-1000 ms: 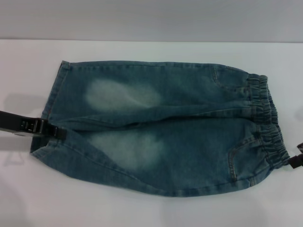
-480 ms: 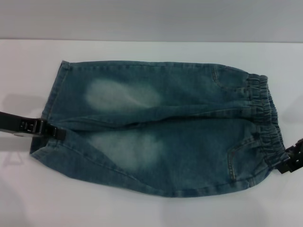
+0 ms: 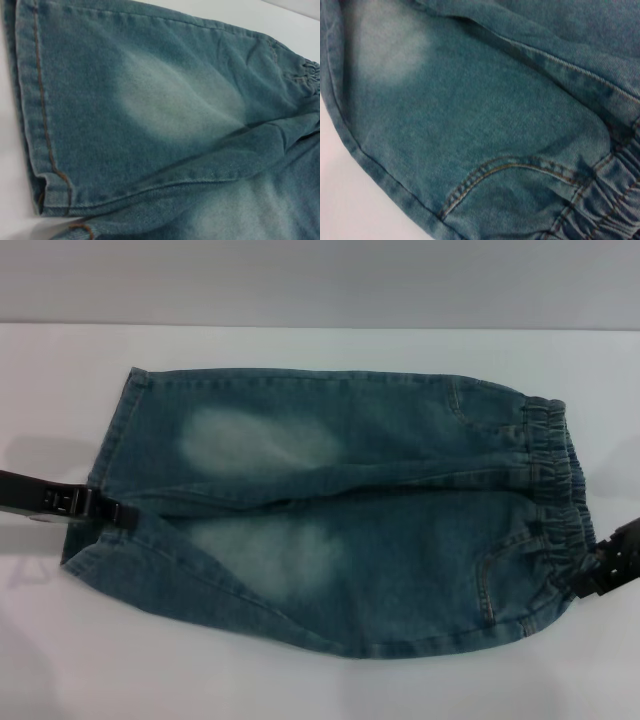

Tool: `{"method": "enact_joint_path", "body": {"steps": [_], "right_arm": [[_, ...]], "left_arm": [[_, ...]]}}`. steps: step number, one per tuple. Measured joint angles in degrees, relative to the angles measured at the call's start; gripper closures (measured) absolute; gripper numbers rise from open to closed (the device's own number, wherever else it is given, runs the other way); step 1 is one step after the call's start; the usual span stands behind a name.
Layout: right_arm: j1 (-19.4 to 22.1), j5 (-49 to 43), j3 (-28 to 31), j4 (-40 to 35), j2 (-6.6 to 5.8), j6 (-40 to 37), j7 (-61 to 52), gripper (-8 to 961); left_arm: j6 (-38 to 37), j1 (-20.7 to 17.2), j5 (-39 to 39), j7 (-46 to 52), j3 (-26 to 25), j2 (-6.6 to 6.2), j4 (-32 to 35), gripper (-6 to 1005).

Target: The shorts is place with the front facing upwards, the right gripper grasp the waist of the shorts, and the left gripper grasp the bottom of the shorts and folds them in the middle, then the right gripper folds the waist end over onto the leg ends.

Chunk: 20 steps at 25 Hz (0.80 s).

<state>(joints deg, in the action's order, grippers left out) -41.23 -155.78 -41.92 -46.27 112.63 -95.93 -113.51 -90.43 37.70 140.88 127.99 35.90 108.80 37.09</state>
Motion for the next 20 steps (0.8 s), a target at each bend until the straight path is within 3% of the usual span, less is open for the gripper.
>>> {"method": "enact_joint_path", "body": {"steps": [10, 20], "right_arm": [[-0.1, 1.5, -0.1, -1.2, 0.02, -0.5, -0.4, 274], [-0.7, -3.8, -0.7, -3.5, -0.30, -1.2, -0.5, 273]], "left_arm": [[0.2, 0.2, 0.0, 0.0, 0.2, -0.17, -0.1, 983], [0.3, 0.2, 0.0, -0.1, 0.3, -0.43, -0.1, 983]]}}
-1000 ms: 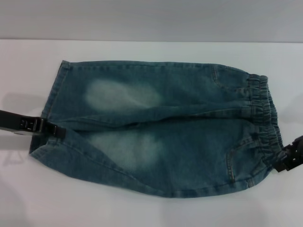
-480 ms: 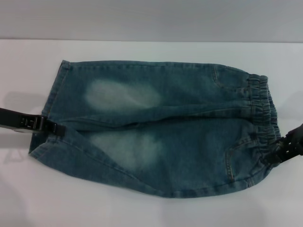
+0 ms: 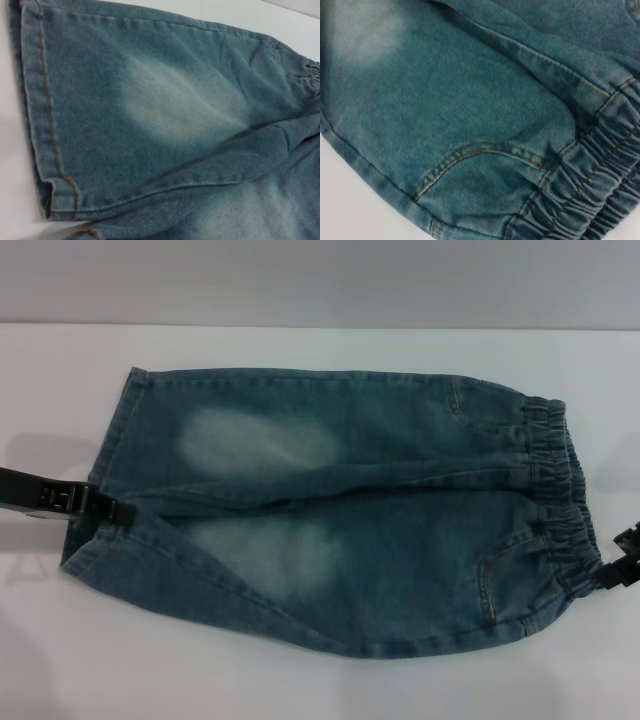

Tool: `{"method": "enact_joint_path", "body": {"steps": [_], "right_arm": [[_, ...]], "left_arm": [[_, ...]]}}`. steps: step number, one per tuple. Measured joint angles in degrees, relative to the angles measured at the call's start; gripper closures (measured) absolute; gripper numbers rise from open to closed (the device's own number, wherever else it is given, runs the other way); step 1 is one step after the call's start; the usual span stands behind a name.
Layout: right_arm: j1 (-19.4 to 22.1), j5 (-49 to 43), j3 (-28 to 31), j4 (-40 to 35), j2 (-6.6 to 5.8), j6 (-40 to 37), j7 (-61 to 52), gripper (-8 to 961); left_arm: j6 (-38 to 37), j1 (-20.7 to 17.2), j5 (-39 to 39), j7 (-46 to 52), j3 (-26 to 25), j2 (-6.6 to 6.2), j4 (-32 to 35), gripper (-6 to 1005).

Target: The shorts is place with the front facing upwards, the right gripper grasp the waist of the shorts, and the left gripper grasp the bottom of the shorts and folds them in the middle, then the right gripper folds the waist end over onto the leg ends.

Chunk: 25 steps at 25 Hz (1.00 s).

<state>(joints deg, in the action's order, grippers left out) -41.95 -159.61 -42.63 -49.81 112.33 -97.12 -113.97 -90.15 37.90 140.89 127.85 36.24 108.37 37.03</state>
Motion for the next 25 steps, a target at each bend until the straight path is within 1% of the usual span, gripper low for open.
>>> {"method": "enact_joint_path", "body": {"steps": [3, 7, 10, 25], "right_arm": [[-0.1, -0.2, -0.3, 0.2, 0.10, -0.1, 0.0, 273], [-0.1, -0.2, -2.7, 0.4, 0.65, -0.2, -0.4, 273], [-0.1, -0.2, -4.0, 0.3, 0.79, -0.3, -0.9, 273], [-0.3, -0.3, -4.3, 0.5, 0.87, 0.2, -1.1, 301]], "left_arm": [[0.0, 0.0, 0.0, 0.0, 0.1, 0.00, 0.0, 983], [0.0, 0.0, 0.0, -0.1, 0.1, 0.00, 0.0, 982], [0.0, 0.0, 0.0, -0.1, 0.1, -0.03, 0.1, 982], [0.7, 0.1, 0.1, -0.1, 0.1, 0.23, -0.2, 982]]}}
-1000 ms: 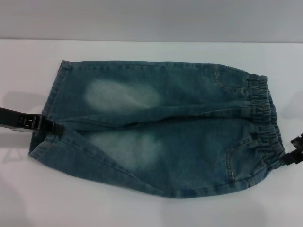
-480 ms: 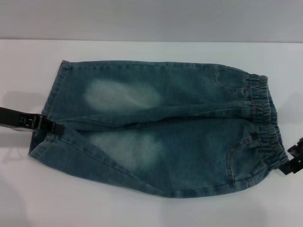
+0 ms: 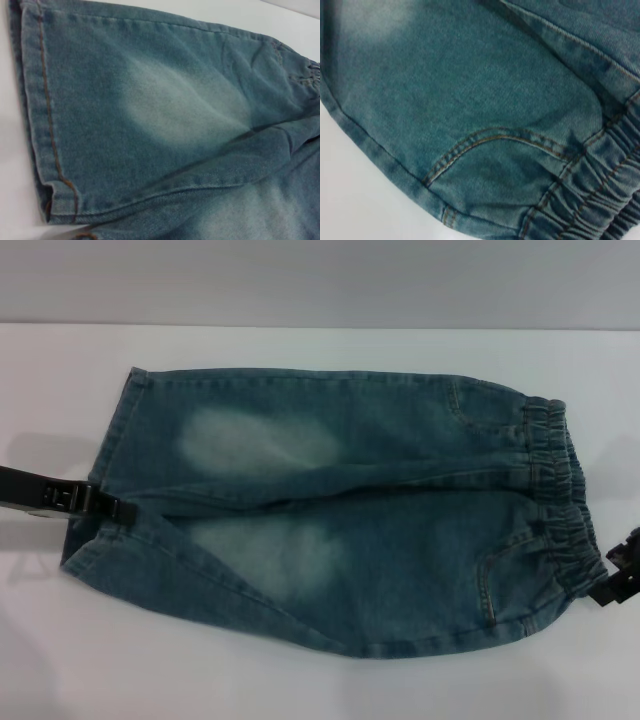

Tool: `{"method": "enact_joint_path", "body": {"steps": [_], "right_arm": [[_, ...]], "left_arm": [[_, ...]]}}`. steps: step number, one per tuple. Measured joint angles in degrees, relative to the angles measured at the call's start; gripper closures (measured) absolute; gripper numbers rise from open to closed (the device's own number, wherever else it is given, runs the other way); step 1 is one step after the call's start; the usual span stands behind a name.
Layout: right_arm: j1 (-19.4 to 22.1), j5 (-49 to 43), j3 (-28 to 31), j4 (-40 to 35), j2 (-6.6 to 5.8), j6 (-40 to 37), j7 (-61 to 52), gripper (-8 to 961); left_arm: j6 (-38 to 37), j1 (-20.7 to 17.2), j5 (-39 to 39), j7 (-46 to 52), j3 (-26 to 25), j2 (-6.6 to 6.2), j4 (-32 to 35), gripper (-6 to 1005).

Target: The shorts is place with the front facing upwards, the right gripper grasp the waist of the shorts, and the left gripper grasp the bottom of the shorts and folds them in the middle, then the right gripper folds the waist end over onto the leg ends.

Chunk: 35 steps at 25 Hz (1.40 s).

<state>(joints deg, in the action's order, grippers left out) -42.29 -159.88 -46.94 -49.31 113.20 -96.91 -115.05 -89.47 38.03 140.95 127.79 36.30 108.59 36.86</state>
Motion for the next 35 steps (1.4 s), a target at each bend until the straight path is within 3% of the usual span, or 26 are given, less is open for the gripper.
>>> {"method": "enact_joint_path", "body": {"steps": [9, 28, 35], "right_arm": [[-0.5, 0.0, -0.1, 0.3, 0.78, 0.1, 0.0, 325], [-1.0, -2.3, -1.5, -0.2, 0.74, -1.1, -0.1, 376], [-1.1, -2.4, -1.6, 0.2, 1.43, -0.9, -0.2, 395]], "left_arm": [[0.5, 0.1, 0.0, 0.0, 0.0, 0.15, 0.0, 982], [0.9, 0.1, 0.0, 0.0, 0.0, 0.20, -0.2, 982], [0.9, 0.2, 0.0, -0.3, 0.1, 0.23, -0.2, 982]]}}
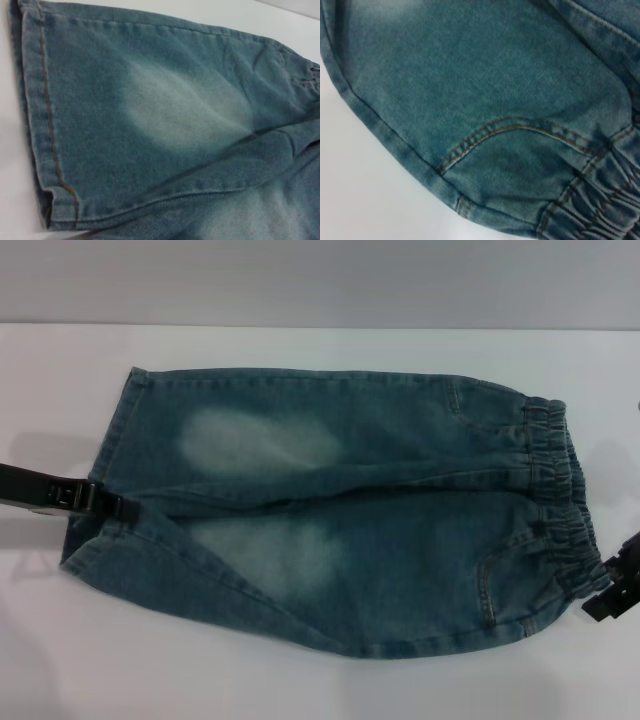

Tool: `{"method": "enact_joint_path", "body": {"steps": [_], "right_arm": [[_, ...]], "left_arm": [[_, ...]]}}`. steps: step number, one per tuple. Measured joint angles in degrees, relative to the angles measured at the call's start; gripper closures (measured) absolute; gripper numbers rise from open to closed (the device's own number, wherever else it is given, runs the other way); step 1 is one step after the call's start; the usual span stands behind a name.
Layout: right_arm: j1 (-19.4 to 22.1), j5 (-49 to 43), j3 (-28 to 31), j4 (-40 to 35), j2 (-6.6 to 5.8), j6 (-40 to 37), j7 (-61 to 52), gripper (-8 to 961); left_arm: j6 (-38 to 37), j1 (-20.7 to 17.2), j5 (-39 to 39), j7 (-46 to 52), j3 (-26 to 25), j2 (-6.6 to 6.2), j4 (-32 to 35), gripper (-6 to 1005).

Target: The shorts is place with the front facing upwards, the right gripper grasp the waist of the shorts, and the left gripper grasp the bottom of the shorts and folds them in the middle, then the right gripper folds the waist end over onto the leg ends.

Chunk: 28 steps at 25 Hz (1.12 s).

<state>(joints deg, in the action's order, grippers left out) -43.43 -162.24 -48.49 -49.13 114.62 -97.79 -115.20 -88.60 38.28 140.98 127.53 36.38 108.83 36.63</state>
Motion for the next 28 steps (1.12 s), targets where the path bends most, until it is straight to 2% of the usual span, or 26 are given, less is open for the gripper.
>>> {"method": "enact_joint_path", "body": {"steps": [13, 20, 26, 28], "right_arm": [[-0.4, 1.7, 0.2, -0.6, 0.66, 0.5, 0.3, 430], [0.0, 2.1, 0.1, -1.4, 1.66, 1.8, 1.3, 449], [0.3, 2.2, 0.2, -1.3, 1.96, 3.0, 1.6, 465], [0.4, 2.2, 0.1, -1.2, 2.13, 3.1, 1.7, 559]], "left_arm": [[0.7, 0.0, 0.0, -0.3, 0.0, -0.04, -0.1, 981], [0.9, 0.1, 0.0, -0.3, 0.0, -0.08, 0.0, 981], [1.2, 0.1, 0.0, -0.4, 0.0, -0.34, 0.2, 981], [1.3, 0.1, -0.1, -0.4, 0.0, -0.38, 0.3, 981]]}}
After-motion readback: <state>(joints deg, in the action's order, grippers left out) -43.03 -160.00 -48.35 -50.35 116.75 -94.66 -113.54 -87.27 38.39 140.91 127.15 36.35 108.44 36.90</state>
